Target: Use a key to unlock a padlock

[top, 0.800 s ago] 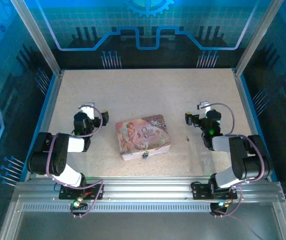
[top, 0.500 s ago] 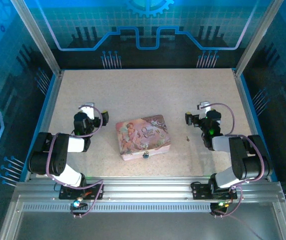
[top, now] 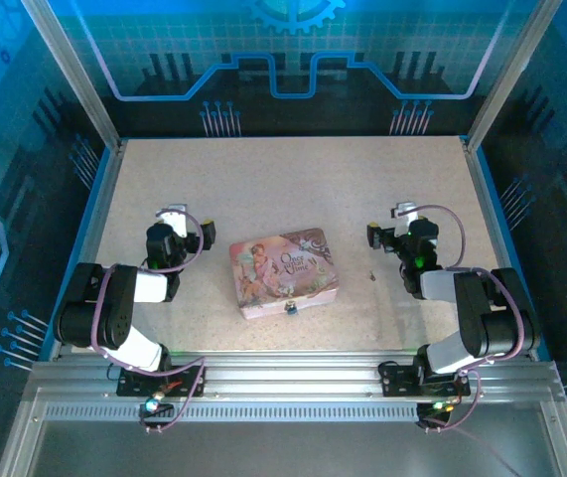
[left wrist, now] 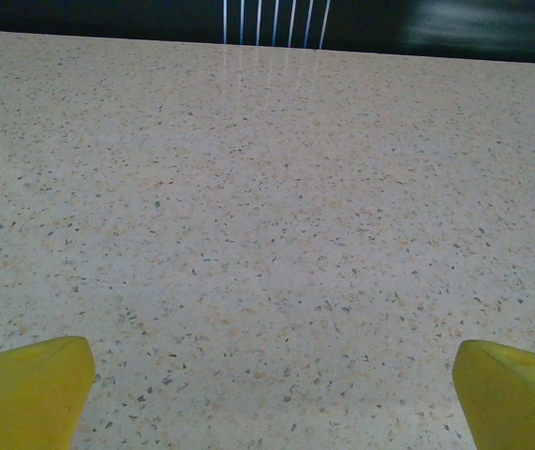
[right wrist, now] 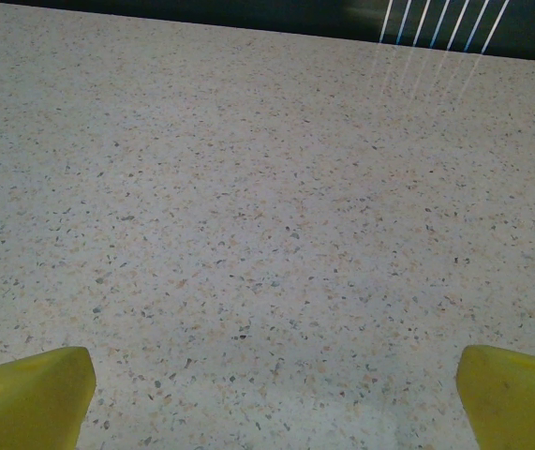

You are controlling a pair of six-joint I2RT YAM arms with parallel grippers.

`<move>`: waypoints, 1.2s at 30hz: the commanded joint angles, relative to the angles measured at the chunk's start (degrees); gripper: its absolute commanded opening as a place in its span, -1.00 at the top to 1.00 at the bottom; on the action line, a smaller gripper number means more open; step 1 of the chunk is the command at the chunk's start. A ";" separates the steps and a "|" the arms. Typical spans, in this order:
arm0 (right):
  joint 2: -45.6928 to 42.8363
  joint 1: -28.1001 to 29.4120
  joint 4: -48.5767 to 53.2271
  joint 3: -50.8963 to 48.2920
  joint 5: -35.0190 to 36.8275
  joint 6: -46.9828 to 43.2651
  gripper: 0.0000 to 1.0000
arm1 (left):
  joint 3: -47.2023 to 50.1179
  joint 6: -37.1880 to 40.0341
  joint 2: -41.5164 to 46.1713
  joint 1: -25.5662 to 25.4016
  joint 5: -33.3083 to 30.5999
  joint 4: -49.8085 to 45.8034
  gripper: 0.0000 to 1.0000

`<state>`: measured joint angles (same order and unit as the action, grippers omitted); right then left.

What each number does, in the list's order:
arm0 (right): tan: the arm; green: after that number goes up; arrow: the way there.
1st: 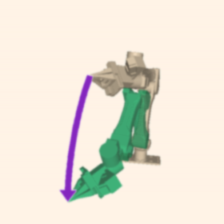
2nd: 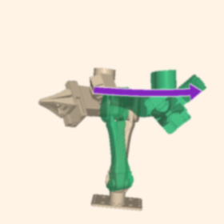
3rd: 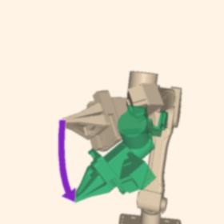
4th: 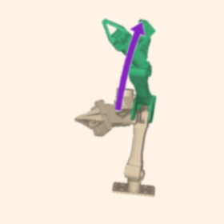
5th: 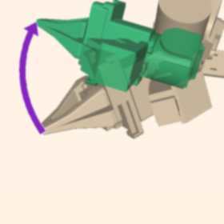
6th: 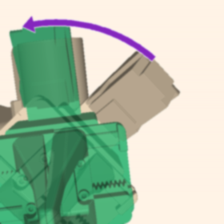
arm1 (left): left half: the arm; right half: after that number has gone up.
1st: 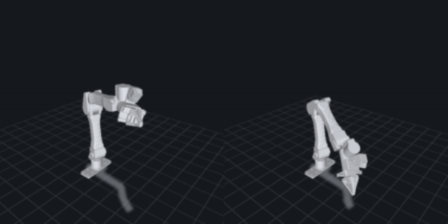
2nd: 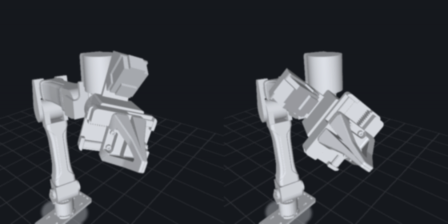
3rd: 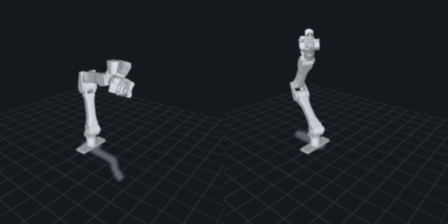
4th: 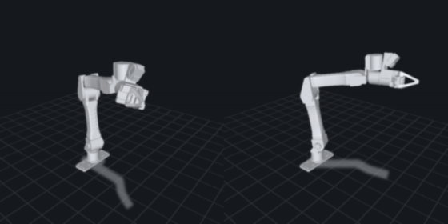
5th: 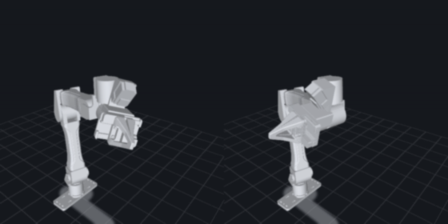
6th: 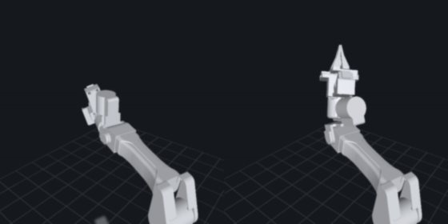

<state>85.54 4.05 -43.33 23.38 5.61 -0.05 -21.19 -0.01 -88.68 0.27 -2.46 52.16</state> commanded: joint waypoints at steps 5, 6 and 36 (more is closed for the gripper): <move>0.60 -0.54 -0.55 0.97 -0.17 0.23 -0.99 | -0.80 0.19 -0.23 0.16 1.67 0.16 -0.98; 0.64 -0.62 -0.53 0.97 -0.18 0.25 -0.99 | -0.87 0.18 -0.17 0.16 1.66 0.21 -0.98; -14.75 -0.24 25.14 6.95 -1.91 6.10 -1.00 | -12.14 -15.40 24.47 0.17 -3.68 -39.98 -0.98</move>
<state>73.30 4.05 -25.61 27.88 5.50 3.53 -28.14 -8.14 -66.61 0.27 -6.22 26.98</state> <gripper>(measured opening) 0.997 0.989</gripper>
